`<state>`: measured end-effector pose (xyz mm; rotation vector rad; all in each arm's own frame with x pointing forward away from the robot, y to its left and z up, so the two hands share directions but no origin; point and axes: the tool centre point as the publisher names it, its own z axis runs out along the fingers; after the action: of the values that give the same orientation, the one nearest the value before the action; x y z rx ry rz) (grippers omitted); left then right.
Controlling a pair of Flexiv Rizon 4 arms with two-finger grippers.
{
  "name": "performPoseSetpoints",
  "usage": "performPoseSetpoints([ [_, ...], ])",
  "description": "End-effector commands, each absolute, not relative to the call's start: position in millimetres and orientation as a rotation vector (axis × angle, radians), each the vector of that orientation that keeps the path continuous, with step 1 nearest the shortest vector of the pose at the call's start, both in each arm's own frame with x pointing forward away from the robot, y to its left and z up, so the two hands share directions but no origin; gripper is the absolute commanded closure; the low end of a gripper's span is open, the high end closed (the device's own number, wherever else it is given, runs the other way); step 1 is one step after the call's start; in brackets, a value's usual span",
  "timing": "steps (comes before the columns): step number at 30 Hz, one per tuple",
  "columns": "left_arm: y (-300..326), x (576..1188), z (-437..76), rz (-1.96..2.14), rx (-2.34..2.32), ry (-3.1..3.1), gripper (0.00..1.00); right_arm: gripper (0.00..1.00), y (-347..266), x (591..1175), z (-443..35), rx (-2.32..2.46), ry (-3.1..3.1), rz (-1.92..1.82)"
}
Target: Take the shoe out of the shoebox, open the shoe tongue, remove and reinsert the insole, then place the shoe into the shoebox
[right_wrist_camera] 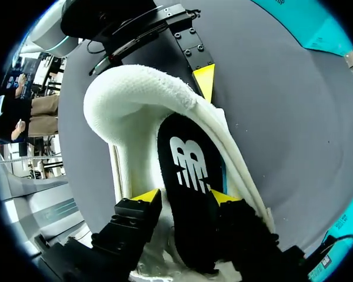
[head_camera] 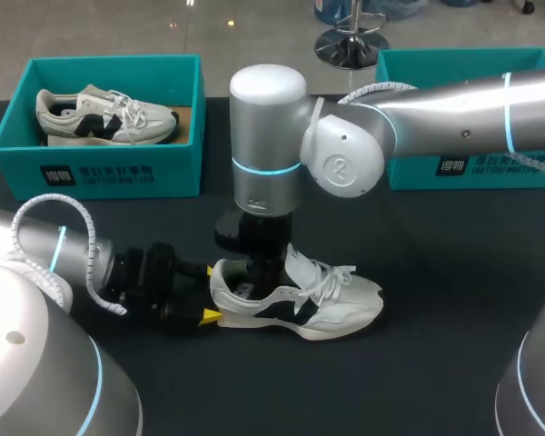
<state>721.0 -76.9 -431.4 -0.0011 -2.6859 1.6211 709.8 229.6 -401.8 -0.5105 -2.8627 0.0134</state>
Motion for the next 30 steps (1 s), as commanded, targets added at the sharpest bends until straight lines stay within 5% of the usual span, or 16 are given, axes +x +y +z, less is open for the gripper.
performPoseSetpoints([
  [1,-78,721,-437,1.618,-0.002,-2.689,1.00,0.61,243,708,-425,-0.495,-2.847,0.037],
  [3,-78,721,-437,1.618,-0.002,-2.689,1.00,0.95,242,707,-424,-0.492,-2.847,0.052],
  [4,-78,721,-437,1.618,-0.002,-2.689,1.00,1.00,240,706,-423,-0.492,-2.847,0.053],
  [30,-78,721,-437,1.618,-0.002,-2.689,1.00,1.00,220,720,-339,-0.503,-2.973,0.089],
])
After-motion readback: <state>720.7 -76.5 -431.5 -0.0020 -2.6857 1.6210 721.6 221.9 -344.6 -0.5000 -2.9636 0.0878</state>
